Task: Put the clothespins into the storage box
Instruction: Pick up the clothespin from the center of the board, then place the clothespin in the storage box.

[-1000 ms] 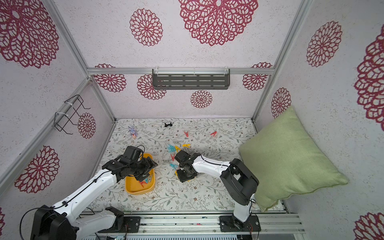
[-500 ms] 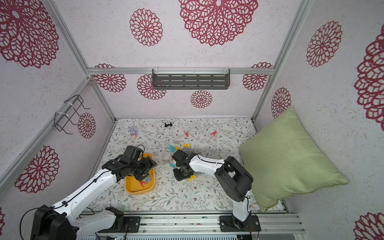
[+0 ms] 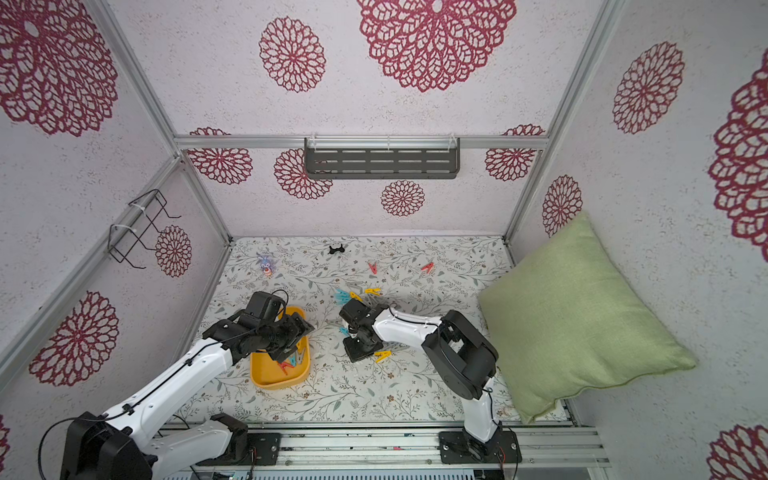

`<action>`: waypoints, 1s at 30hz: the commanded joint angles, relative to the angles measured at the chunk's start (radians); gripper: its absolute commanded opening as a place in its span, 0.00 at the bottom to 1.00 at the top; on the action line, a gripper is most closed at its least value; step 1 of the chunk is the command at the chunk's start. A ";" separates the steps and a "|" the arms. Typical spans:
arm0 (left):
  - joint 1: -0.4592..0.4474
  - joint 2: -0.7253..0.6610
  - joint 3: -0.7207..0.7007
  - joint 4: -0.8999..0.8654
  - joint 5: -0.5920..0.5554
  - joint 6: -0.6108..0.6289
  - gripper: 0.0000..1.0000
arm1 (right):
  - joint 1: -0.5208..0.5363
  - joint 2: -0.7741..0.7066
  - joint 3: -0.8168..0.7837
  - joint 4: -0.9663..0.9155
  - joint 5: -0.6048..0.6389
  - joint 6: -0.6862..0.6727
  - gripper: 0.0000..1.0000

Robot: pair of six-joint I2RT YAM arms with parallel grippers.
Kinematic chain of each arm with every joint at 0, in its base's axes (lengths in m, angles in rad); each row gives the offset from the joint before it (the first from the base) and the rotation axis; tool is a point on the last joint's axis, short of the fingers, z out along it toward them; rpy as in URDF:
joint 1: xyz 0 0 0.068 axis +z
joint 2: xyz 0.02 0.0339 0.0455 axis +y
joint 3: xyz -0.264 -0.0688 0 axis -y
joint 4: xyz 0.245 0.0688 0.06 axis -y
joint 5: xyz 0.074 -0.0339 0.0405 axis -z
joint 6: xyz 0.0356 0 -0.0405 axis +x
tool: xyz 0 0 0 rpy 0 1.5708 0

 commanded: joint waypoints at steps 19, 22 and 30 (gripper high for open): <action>0.519 -0.241 -0.005 -0.301 0.134 0.280 0.81 | 0.175 0.353 0.925 -0.367 -0.071 -0.152 0.03; 0.556 -0.273 -0.029 -0.332 0.139 0.295 0.81 | 0.195 0.481 1.113 -0.451 -0.081 -0.161 0.04; 0.575 -0.335 -0.080 -0.337 0.158 0.269 0.81 | 0.203 0.597 1.236 -0.480 -0.100 -0.154 0.11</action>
